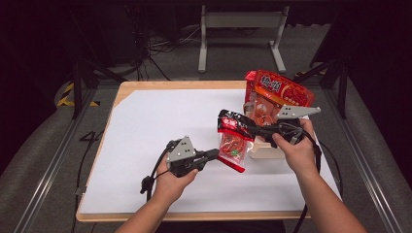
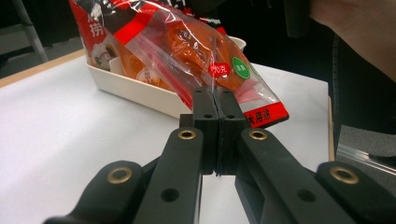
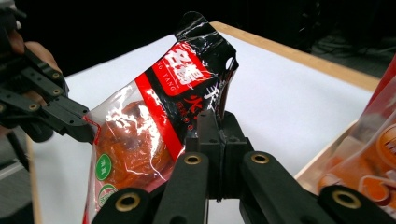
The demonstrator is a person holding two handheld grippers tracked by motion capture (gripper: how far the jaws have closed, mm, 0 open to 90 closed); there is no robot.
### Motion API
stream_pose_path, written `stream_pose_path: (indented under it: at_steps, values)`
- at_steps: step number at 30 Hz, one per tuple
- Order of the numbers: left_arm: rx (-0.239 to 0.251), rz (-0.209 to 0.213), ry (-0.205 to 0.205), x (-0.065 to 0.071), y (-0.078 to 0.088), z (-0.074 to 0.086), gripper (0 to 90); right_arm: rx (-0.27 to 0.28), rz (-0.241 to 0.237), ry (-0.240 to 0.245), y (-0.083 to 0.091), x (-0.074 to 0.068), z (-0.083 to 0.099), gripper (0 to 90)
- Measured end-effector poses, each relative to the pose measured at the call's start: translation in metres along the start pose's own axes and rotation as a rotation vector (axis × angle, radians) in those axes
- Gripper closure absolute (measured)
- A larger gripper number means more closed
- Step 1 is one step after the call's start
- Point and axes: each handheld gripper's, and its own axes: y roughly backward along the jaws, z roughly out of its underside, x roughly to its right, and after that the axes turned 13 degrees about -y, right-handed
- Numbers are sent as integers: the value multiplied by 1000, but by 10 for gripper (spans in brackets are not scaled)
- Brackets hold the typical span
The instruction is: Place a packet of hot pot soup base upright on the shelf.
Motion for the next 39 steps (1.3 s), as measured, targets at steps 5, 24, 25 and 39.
stream_pose_path:
  at_steps: [5,24,25,39]
  values:
    - [-16,-4,6,-3,-2,4,860,49,-13,78,10,-9,-4,900]
    - [-14,-63,51,-9,-1,8,695,132,-102,299,31,-24,-21,900]
    - [-14,-64,54,-9,-1,8,695,132,-104,303,32,-22,-21,900]
    - [-10,-128,61,-15,19,12,682,148,-63,334,47,-2,-26,900]
